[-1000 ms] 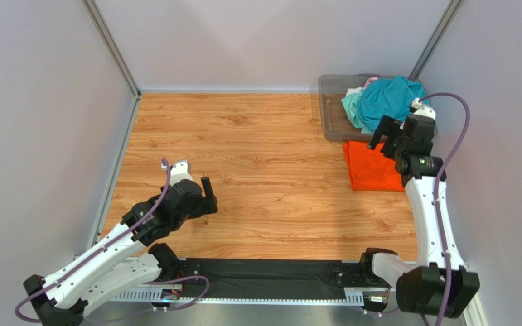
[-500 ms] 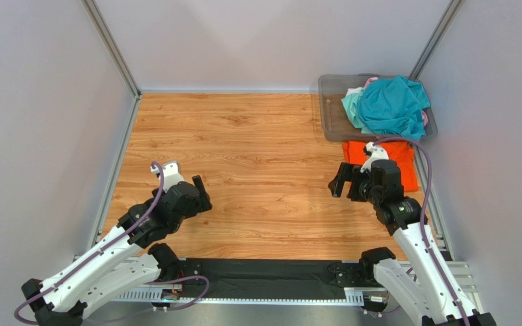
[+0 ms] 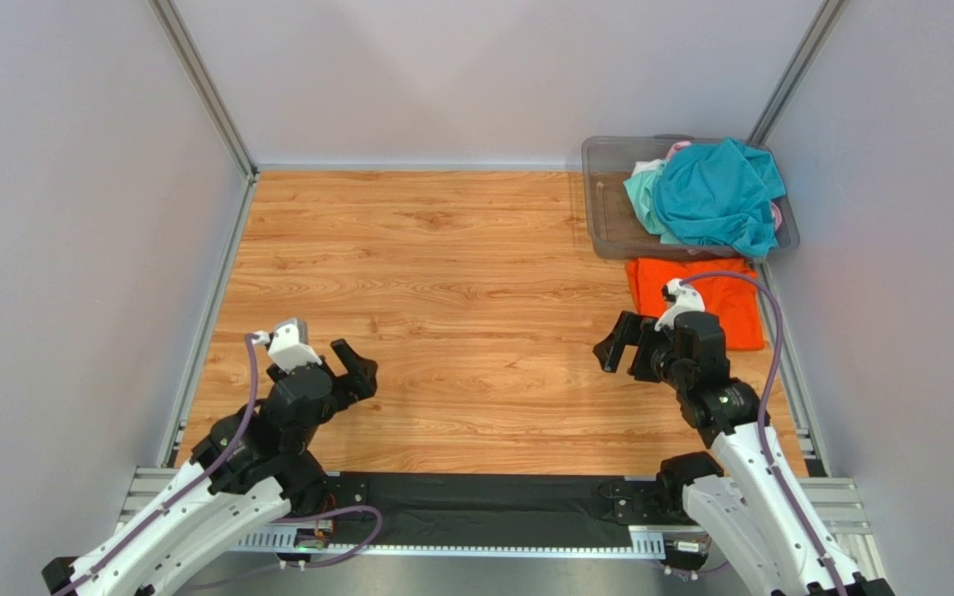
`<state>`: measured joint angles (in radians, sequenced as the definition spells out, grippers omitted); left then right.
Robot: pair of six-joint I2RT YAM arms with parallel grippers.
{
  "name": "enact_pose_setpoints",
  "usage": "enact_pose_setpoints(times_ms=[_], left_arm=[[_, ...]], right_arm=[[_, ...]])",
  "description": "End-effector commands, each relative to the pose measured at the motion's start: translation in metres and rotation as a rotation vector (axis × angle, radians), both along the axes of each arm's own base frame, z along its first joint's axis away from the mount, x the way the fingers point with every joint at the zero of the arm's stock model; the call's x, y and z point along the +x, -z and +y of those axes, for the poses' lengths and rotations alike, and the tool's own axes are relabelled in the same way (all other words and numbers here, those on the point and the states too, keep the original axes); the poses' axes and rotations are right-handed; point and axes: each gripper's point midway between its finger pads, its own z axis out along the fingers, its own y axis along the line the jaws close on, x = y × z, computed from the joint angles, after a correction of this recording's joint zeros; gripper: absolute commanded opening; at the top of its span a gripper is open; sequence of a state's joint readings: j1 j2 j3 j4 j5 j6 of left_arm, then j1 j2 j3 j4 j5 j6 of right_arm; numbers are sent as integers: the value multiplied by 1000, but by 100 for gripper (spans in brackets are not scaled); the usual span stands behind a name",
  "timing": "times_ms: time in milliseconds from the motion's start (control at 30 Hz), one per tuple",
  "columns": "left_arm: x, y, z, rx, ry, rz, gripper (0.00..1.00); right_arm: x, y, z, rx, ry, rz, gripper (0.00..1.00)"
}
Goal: Fold and stack the t-shirts
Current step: Reset both grippers
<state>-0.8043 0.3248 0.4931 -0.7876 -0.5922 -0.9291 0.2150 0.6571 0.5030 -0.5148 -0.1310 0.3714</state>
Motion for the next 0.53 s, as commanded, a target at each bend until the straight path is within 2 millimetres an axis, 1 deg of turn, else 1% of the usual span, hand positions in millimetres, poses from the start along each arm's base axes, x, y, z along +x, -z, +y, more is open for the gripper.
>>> enact_pose_setpoints(times_ms=[0, 67, 133, 333, 500], left_arm=[[1, -9, 2, -23, -3, -49, 100], [0, -8, 6, -19, -13, -50, 100], [-1, -8, 7, -19, -19, -45, 100], [-1, -3, 6, 7, -19, -12, 100], [2, -1, 6, 41, -29, 11, 100]], right_arm=[[10, -13, -1, 23, 34, -91, 100], [9, -11, -3, 20, 47, -98, 100], [9, -13, -3, 24, 46, -111, 100], [8, -10, -2, 32, 42, -107, 100], [9, -16, -4, 30, 53, -123, 100]])
